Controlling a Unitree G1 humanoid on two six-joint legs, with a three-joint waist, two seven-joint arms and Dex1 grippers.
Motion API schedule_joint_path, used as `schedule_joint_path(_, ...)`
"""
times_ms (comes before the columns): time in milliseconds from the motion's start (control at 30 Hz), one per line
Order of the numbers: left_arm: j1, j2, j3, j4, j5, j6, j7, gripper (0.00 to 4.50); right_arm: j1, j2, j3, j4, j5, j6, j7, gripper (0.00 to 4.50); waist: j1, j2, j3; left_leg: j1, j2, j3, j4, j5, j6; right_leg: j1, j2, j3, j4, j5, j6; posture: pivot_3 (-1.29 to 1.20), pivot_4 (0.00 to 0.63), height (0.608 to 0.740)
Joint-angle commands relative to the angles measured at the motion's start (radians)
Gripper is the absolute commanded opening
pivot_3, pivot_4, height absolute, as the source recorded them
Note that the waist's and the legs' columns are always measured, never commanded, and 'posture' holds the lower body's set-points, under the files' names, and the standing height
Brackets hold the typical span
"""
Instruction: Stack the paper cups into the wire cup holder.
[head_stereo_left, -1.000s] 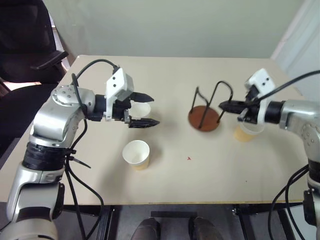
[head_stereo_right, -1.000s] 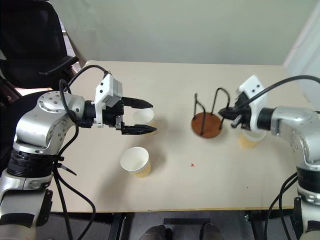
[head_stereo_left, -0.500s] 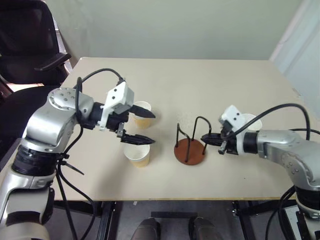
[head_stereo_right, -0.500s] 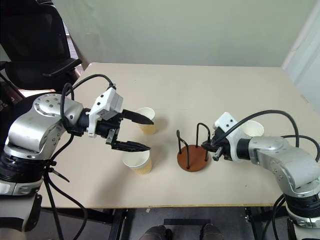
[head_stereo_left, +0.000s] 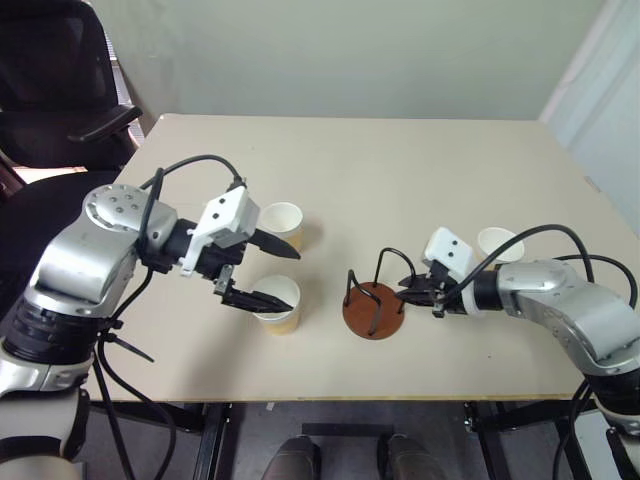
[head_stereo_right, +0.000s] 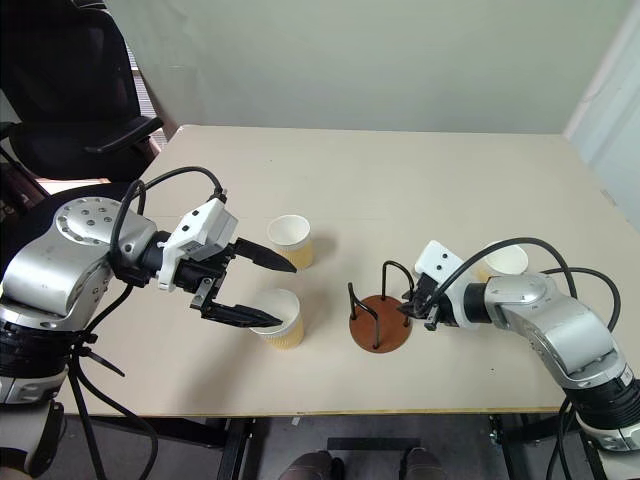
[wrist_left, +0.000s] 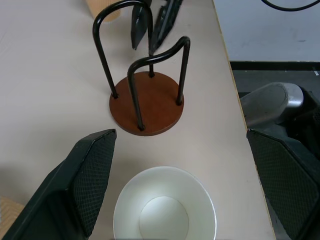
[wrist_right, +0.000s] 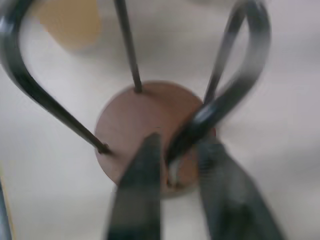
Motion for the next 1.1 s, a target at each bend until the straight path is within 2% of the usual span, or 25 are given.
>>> schedule_joint_path(33, -0.006, 0.009, 0.016, -0.046, -0.009, 0.01, 0.013, 4.5, 0.008, -0.032, -0.046, -0.005, -0.005, -0.026, 0.021, 2.52, 0.0, 0.0, 0.0, 0.0, 0.0, 0.0, 0.0, 0.0, 0.0, 0.0, 0.0, 0.0, 0.0, 0.0, 0.0, 0.0, 0.15, 0.74)
schedule_joint_path(67, -0.004, 0.01, 0.017, -0.051, -0.011, 0.013, 0.016, 4.5, 0.012, -0.039, -0.06, -0.006, 0.0, -0.026, 0.025, 2.84, 0.0, 0.0, 0.0, 0.0, 0.0, 0.0, 0.0, 0.0, 0.0, 0.0, 0.0, 0.0, 0.0, 0.0, 0.0, 0.0, 0.15, 0.74)
schedule_joint_path(433, 0.031, 0.025, 0.04, -0.058, -0.01, -0.015, 0.026, 4.5, 0.091, -0.185, -0.305, -0.087, 0.135, 0.05, 0.09, 2.84, 0.0, 0.0, 0.0, -0.001, 0.0, 0.001, 0.0, 0.0, 0.0, 0.0, 0.0, 0.0, -0.001, 0.0, 0.0, 0.0, 0.15, 0.74)
schedule_joint_path(567, 0.109, 0.111, -0.005, -0.043, 0.145, -0.237, -0.021, 4.5, 0.087, -0.24, -0.376, -0.083, 0.181, 0.062, 0.125, 2.84, -0.003, 0.0, 0.0, 0.0, 0.0, 0.0, -0.001, -0.001, -0.001, -0.001, 0.0, 0.0, 0.0, -0.001, -0.001, 0.0, 0.15, 0.74)
schedule_joint_path(667, 0.129, 0.143, 0.0, -0.049, 0.167, -0.306, -0.051, 4.5, 0.066, -0.255, -0.431, -0.083, 0.264, 0.097, 0.156, 2.84, -0.003, 0.0, 0.0, 0.0, 0.0, 0.0, -0.001, -0.002, 0.0, -0.001, 0.001, 0.001, 0.0, -0.002, -0.003, 0.0, 0.15, 0.74)
schedule_joint_path(833, 0.137, 0.169, 0.001, -0.048, 0.177, -0.359, -0.091, 4.5, 0.052, -0.272, -0.424, -0.081, 0.321, 0.11, 0.174, 2.84, -0.002, 0.0, 0.0, -0.002, 0.0, 0.0, -0.001, -0.003, 0.001, -0.002, 0.0, 0.001, 0.0, -0.006, -0.009, 0.0, 0.15, 0.74)
schedule_joint_path(1100, 0.194, 0.146, -0.036, -0.019, 0.257, -0.491, -0.077, 4.5, 0.001, -0.242, -0.388, -0.089, 0.362, 0.104, 0.153, 2.84, -0.006, 0.0, 0.0, -0.001, 0.0, 0.0, -0.001, -0.005, 0.003, -0.003, 0.0, 0.0, 0.001, -0.005, -0.008, 0.0, 0.15, 0.74)
